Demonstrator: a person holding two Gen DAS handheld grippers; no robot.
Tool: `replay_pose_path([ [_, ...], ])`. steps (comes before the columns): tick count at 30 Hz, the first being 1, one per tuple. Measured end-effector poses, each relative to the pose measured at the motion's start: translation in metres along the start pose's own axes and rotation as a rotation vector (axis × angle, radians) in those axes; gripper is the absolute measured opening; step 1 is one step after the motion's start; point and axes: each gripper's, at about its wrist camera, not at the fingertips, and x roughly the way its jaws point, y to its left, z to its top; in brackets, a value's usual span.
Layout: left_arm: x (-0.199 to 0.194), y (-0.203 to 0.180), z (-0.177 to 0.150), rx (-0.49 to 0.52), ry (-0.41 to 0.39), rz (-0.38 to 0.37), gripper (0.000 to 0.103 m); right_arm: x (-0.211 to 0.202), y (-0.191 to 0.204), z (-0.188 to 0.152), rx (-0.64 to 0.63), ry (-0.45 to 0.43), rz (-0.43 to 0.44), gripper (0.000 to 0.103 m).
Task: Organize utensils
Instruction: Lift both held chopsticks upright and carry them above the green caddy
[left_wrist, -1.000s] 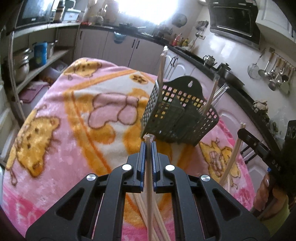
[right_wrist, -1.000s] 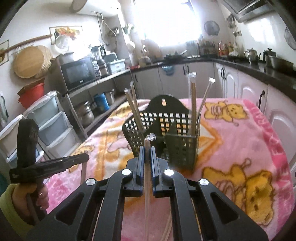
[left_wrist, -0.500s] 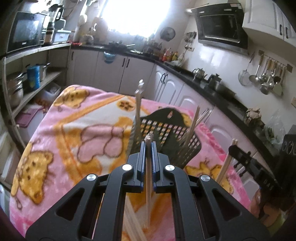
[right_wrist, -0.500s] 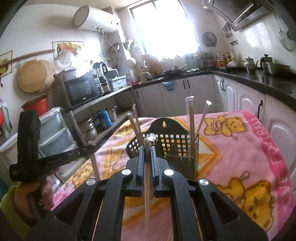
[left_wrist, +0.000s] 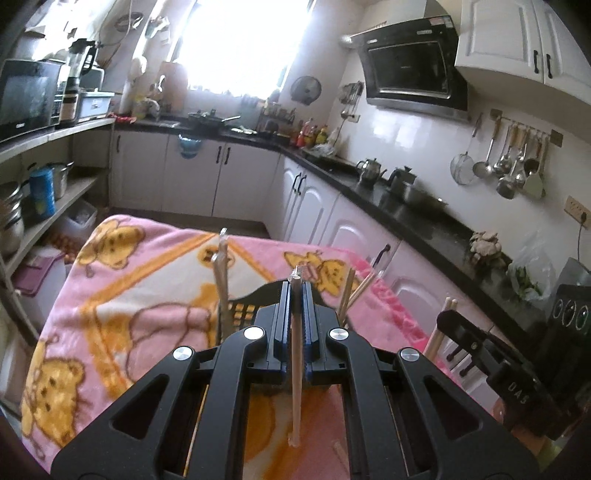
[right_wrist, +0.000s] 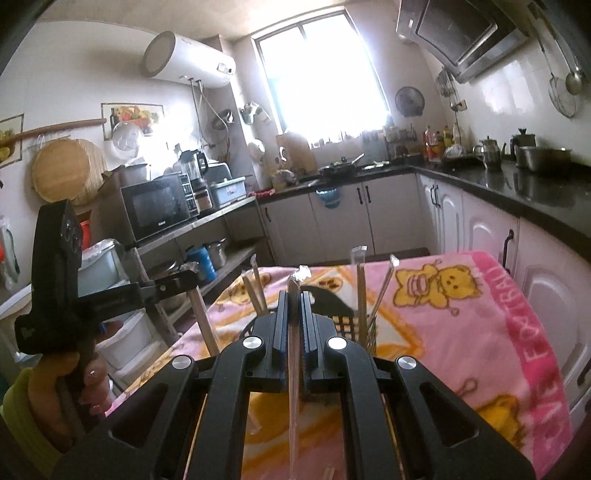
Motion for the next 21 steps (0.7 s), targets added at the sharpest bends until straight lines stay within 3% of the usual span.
replay_pose_path([
  [21,0.033,-0.023,0.066,0.049,-0.12,0.013,0.001,0.025,-0.012,0.057,-0.034,-0.108,-0.039,0.006],
])
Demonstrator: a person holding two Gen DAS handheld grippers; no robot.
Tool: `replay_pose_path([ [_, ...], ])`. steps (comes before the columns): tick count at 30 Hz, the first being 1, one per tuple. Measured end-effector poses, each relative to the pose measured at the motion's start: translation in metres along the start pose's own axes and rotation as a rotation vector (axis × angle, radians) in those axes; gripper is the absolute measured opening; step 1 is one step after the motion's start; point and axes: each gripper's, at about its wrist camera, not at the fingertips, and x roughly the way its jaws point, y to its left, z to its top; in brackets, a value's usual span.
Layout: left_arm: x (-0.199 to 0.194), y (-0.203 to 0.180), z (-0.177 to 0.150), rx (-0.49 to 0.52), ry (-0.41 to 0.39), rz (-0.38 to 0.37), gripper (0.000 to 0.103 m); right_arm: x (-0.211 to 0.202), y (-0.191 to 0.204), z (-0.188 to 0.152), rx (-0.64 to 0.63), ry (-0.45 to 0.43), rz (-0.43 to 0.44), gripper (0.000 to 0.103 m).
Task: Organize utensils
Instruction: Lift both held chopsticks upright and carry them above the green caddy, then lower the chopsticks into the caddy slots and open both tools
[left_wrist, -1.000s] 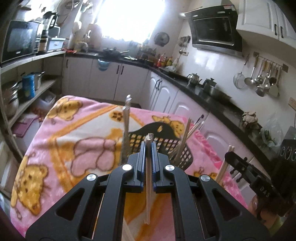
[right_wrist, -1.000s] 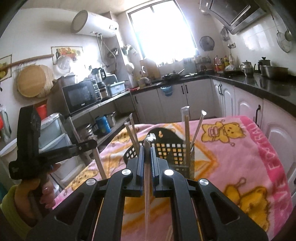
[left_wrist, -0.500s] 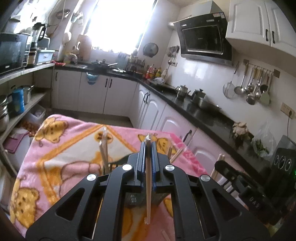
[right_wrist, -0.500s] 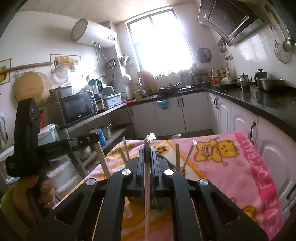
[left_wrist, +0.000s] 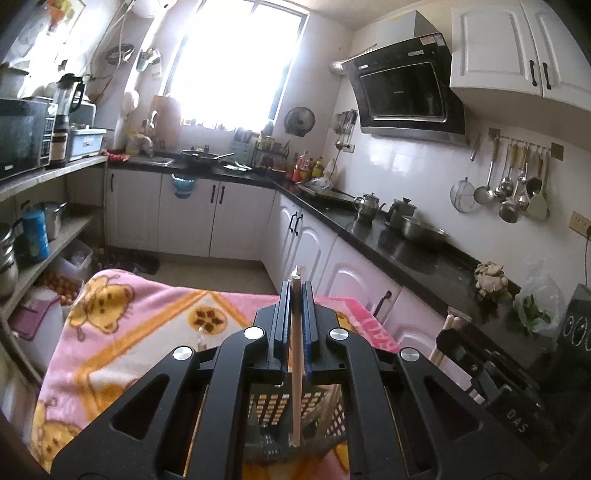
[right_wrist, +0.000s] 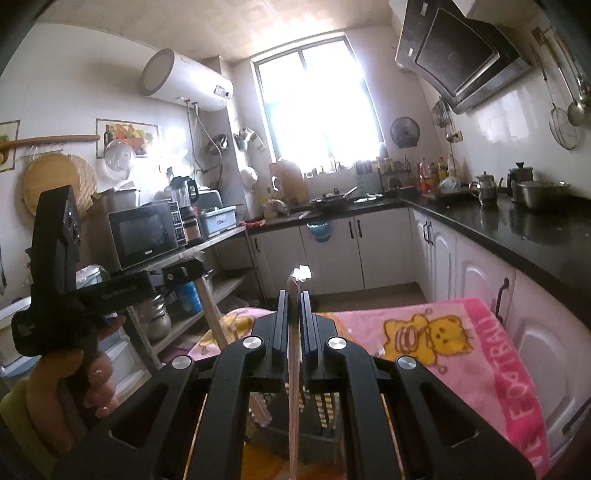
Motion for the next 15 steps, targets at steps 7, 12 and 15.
replay_pose_path([
  [7,0.013,-0.002,0.001,0.017,-0.021,0.003,0.001,0.019,-0.001,0.011,-0.019,-0.03,0.005,0.006],
  [12,0.026,0.001,-0.002,0.017,-0.021,0.006,0.001,0.034,-0.003,0.015,-0.029,-0.048,-0.002,0.006],
  [15,0.034,0.006,-0.006,0.011,-0.018,0.007,0.001,0.044,-0.003,0.016,-0.05,-0.057,-0.014,0.006],
])
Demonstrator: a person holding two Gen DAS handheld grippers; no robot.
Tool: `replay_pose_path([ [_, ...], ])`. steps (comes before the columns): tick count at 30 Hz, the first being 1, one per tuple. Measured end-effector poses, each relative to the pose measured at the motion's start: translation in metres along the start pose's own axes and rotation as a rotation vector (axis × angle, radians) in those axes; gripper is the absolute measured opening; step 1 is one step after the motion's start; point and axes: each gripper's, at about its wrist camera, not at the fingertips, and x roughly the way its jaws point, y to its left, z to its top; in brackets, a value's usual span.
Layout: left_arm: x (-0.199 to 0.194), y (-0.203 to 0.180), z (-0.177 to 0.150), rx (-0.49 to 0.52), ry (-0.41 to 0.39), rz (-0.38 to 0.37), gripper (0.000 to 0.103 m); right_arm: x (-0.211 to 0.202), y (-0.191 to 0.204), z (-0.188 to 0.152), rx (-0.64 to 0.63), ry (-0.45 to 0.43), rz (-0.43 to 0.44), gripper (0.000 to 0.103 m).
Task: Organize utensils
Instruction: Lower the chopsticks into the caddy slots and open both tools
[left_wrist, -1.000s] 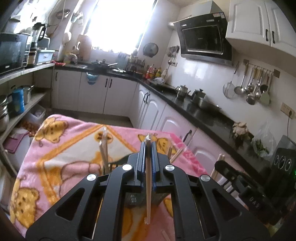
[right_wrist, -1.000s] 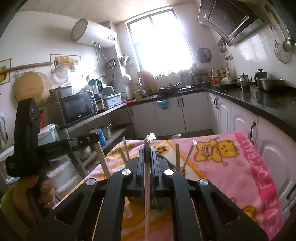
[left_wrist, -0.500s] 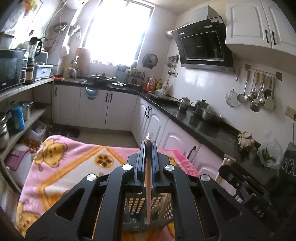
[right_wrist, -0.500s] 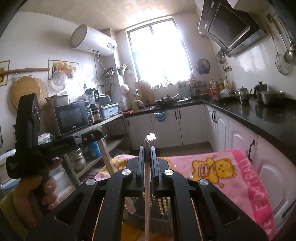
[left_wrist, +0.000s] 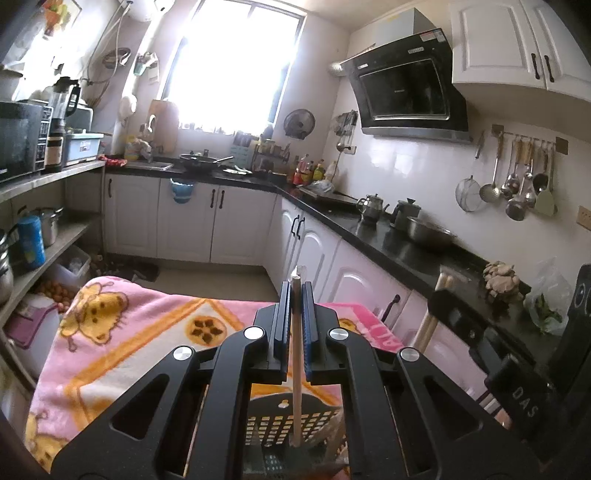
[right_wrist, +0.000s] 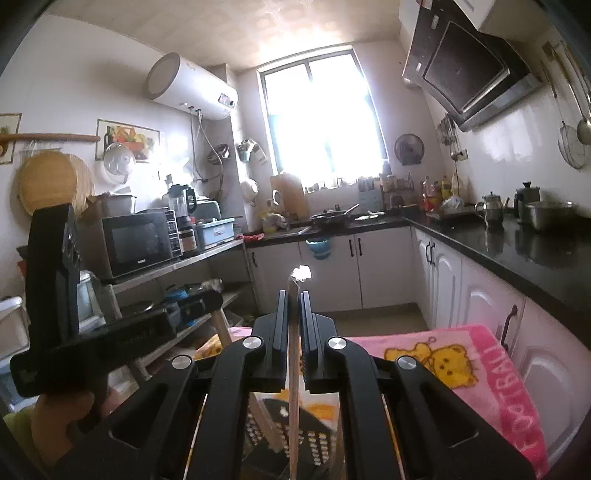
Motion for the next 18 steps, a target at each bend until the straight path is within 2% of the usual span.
replay_pose_path([
  [6,0.013,0.011,-0.014,-0.021,0.017,-0.006,0.001,0.021,-0.005,-0.009,-0.009,0.009,-0.021,0.006],
  [18,0.025,0.022,-0.046,-0.021,0.054,0.002,0.001,0.042,-0.016,-0.05,0.018,0.052,-0.06,0.006],
])
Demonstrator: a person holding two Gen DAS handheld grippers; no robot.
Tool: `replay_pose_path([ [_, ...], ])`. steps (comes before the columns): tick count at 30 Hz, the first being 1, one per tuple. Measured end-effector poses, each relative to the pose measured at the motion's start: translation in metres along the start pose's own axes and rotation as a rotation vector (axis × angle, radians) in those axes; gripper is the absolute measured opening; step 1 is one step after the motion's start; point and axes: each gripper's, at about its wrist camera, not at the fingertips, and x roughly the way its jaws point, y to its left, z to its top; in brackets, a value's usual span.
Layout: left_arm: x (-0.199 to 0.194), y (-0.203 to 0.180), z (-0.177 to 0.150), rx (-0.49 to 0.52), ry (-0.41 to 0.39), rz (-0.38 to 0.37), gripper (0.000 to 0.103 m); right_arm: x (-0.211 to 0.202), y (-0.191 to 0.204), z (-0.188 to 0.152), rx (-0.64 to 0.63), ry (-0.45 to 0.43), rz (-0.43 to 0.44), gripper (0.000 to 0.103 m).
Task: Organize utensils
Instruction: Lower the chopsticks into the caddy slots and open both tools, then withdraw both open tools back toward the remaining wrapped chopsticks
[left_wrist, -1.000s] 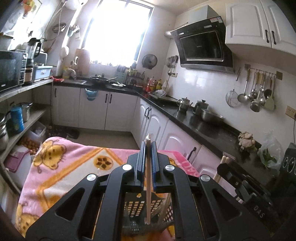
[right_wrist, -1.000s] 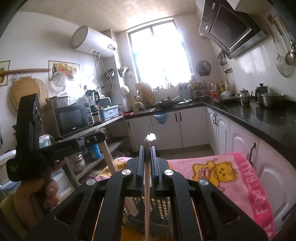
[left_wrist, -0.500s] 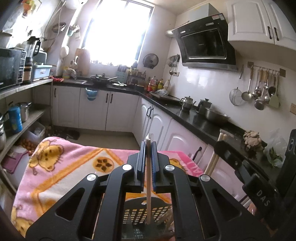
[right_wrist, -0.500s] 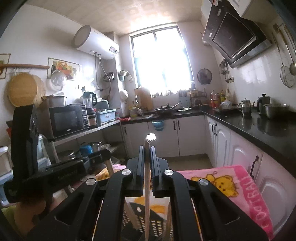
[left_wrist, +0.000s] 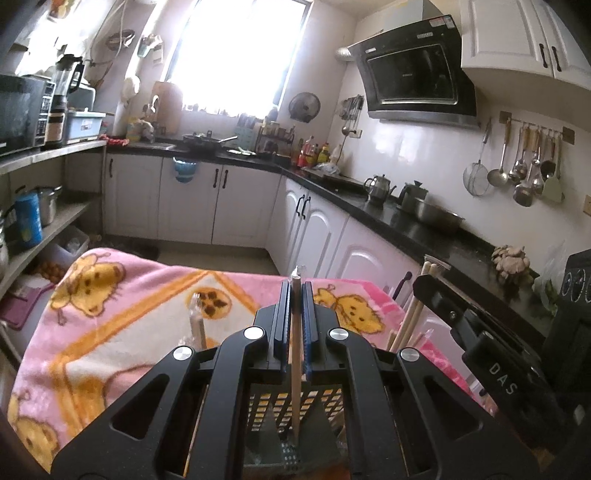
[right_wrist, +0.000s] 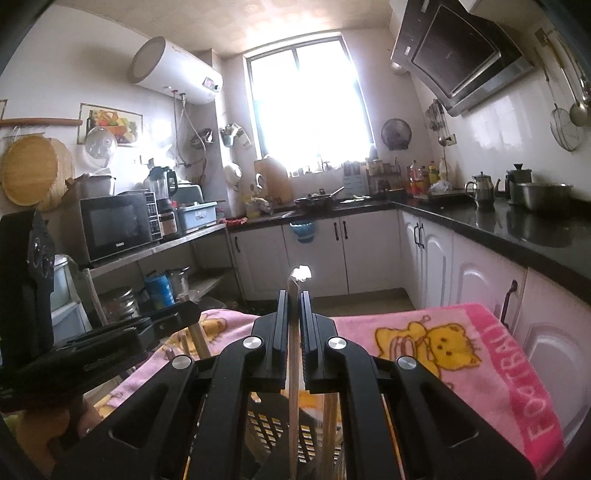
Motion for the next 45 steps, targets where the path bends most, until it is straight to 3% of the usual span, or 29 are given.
replay_pose_path([
  [11,0.002,0.005,-0.02,-0.007,-0.005,-0.01,0.001,0.008,-0.003,-0.021,0.017,0.016,-0.012,0.006],
  [25,0.01,0.005,-0.039,-0.013,0.052,-0.014,0.001,0.009,-0.007,-0.039,0.029,0.085,-0.02,0.007],
  [28,0.008,0.008,-0.039,-0.029,0.066,-0.004,0.009,0.007,-0.006,-0.04,0.026,0.1,-0.015,0.008],
  [33,-0.001,0.014,-0.039,-0.05,0.072,0.013,0.029,-0.001,-0.007,-0.04,0.028,0.122,-0.019,0.021],
  [37,-0.011,0.018,-0.038,-0.064,0.08,0.023,0.037,-0.007,-0.009,-0.039,0.033,0.137,-0.018,0.024],
  [45,-0.037,0.025,-0.047,-0.108,0.122,0.027,0.065,-0.03,-0.009,-0.041,0.043,0.177,-0.029,0.034],
])
